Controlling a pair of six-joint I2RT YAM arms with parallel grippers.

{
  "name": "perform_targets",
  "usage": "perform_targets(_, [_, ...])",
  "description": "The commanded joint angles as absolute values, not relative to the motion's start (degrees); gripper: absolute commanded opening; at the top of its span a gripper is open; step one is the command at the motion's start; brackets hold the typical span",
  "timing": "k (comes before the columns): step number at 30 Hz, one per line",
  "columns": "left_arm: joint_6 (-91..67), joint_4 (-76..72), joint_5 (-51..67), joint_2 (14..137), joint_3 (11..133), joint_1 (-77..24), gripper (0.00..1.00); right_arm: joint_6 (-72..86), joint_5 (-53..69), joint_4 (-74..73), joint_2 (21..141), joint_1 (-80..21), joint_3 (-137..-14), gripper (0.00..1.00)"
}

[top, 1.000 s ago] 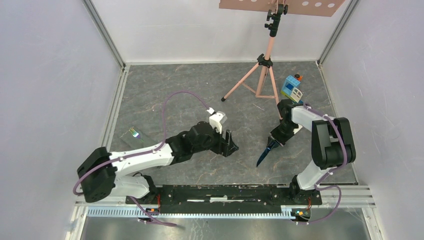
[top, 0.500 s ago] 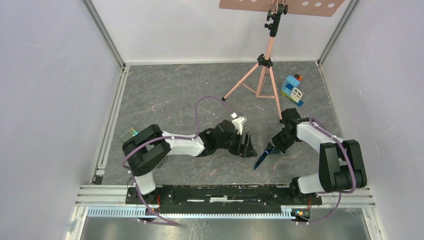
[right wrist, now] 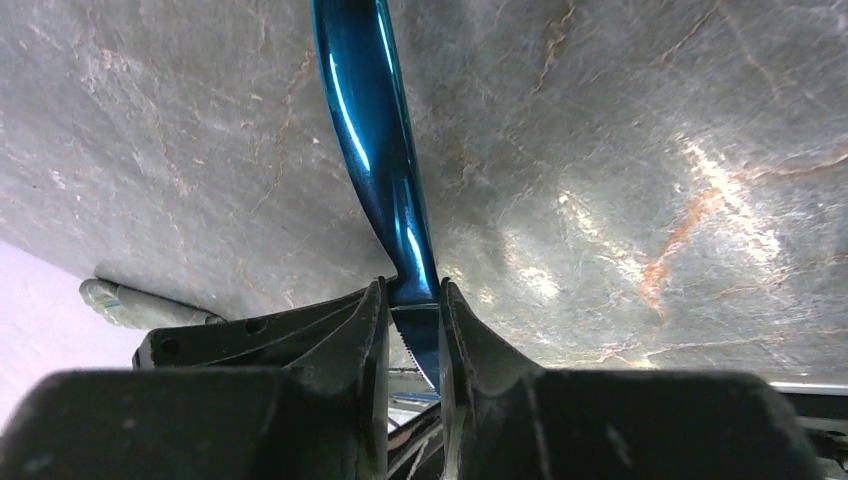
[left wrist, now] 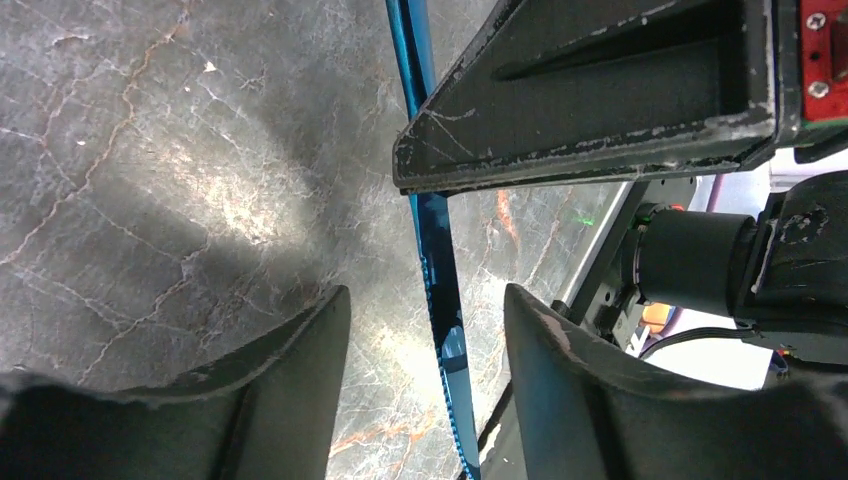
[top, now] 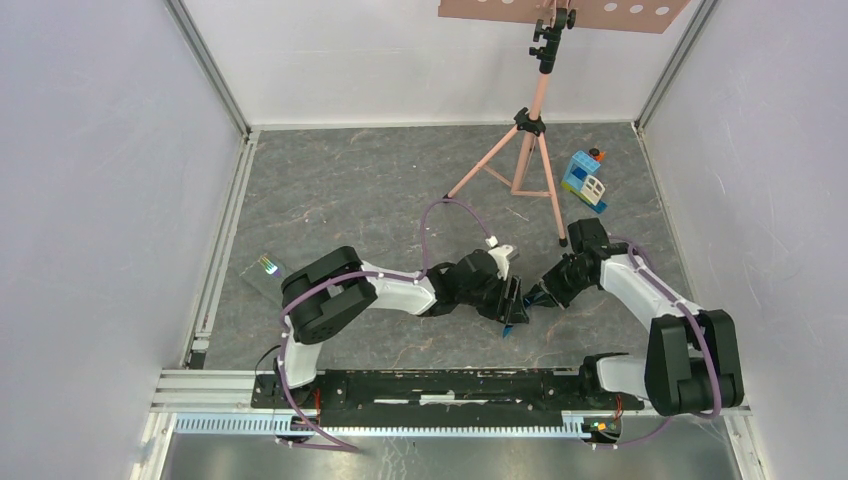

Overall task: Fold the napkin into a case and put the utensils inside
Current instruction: Pass from the right arm to the left

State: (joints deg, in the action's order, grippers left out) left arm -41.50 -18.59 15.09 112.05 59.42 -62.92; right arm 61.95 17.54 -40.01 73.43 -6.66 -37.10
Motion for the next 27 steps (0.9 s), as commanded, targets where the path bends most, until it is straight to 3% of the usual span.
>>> perform_targets(1, [-41.9, -18.9, 13.5, 111.7, 60.2, -63.3, 0.6, 62.9, 20.0, -39.9, 70.8, -6.8, -36.1, 0.0])
perform_targets(8, [-42.1, -18.6, 14.8, 108.8, 59.2, -63.2, 0.14, 60.5, 19.2, -39.1, 69.2, -6.8, -36.6, 0.0])
perform_targets(10, [-40.6, -15.9, 14.5, 107.5, 59.1, -62.9, 0.03, 56.6, 18.3, -39.2, 68.1, -6.8, -37.8, 0.2])
perform_targets(11, [-39.3, -13.8, 14.1, 106.6, 59.1, -62.6, 0.02, 53.8, 18.0, -38.4, 67.2, -6.8, -38.3, 0.3])
perform_targets(14, [-32.6, -4.8, 13.2, 102.8, 59.9, -61.5, 0.02, 42.1, 16.9, -34.9, 62.7, -6.9, -39.1, 0.72])
perform_targets(16, [-26.8, 2.7, 13.5, 99.7, 61.1, -61.1, 0.02, 32.1, 19.4, -29.6, 58.0, -6.9, -38.6, 0.91])
perform_targets(18, [-20.4, 11.3, 15.3, 97.0, 63.1, -60.6, 0.02, 21.6, 24.8, -22.6, 51.9, -7.3, -37.7, 0.97])
perform_targets(22, [-10.4, 24.5, 20.4, 91.9, 65.8, -59.1, 0.02, 1.8, 27.3, -16.9, 41.7, -14.3, -37.3, 0.98])
perform_targets(27, [-1.1, 40.2, 26.3, 87.3, 69.2, -56.1, 0.02, -14.6, 27.2, -18.8, 40.5, -22.7, -35.4, 0.98])
